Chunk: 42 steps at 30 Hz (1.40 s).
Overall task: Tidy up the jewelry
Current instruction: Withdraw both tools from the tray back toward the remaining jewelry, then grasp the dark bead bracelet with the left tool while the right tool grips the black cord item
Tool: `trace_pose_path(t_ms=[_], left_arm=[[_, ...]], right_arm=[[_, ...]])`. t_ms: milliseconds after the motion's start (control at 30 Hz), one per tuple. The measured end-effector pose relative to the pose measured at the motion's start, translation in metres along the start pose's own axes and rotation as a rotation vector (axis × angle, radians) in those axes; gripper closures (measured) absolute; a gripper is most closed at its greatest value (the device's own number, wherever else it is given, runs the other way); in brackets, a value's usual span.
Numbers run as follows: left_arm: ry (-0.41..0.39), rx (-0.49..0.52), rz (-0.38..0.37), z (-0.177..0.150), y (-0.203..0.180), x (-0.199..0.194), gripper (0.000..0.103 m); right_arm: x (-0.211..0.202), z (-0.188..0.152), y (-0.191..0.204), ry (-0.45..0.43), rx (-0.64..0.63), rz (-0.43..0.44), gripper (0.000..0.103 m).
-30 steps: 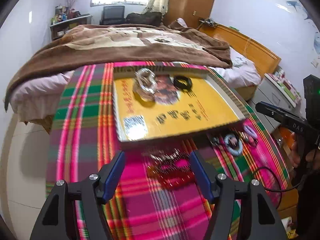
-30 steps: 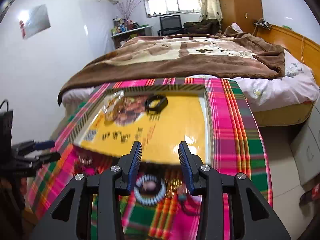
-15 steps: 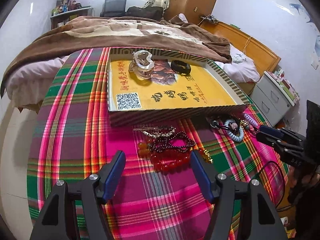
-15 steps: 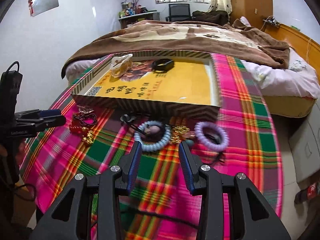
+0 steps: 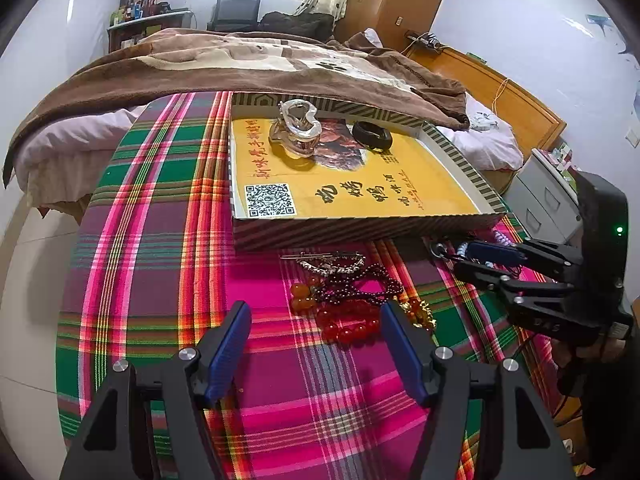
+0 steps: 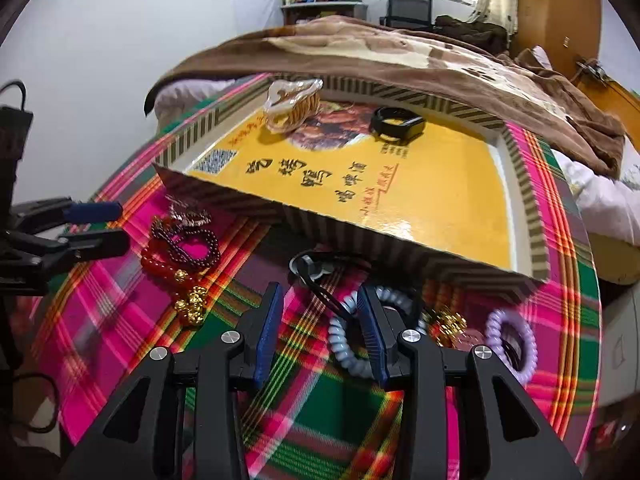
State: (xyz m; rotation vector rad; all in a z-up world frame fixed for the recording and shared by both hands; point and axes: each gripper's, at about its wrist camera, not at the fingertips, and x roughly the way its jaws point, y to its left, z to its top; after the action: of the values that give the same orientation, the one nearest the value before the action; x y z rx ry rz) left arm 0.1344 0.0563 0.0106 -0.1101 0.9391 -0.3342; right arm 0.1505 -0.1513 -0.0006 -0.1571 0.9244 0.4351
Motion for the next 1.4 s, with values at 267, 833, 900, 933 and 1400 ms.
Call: trace_pose_path(t_ms=[267,833,900,933,1400], left_arm=[[0.002,0.011,-0.003,0.005,-0.004,0.003,0.036],[0.085,0.044,0.081,0.017,-0.017,0.039,0.036],[0.092,0.04,0.093,0.019,-0.017,0.042,0.036],[0.09,0.048,0.101,0.019,-0.019,0.043,0.036],[0.112,0.147,0.151,0.024,-0.04,0.054,0.067]], right_arm=[[0.01,0.008,0.008,0.019,-0.083,-0.073,0.073],[-0.015,0.013,0.006,-0.087,-0.066,-0.117,0.1],[-0.022,0.014,0.005,-0.114,-0.053,-0.112,0.1],[-0.025,0.014,0.004,-0.121,-0.05,-0.11,0.1],[-0.041,0.013,-0.007,-0.178,0.018,-0.097,0.1]])
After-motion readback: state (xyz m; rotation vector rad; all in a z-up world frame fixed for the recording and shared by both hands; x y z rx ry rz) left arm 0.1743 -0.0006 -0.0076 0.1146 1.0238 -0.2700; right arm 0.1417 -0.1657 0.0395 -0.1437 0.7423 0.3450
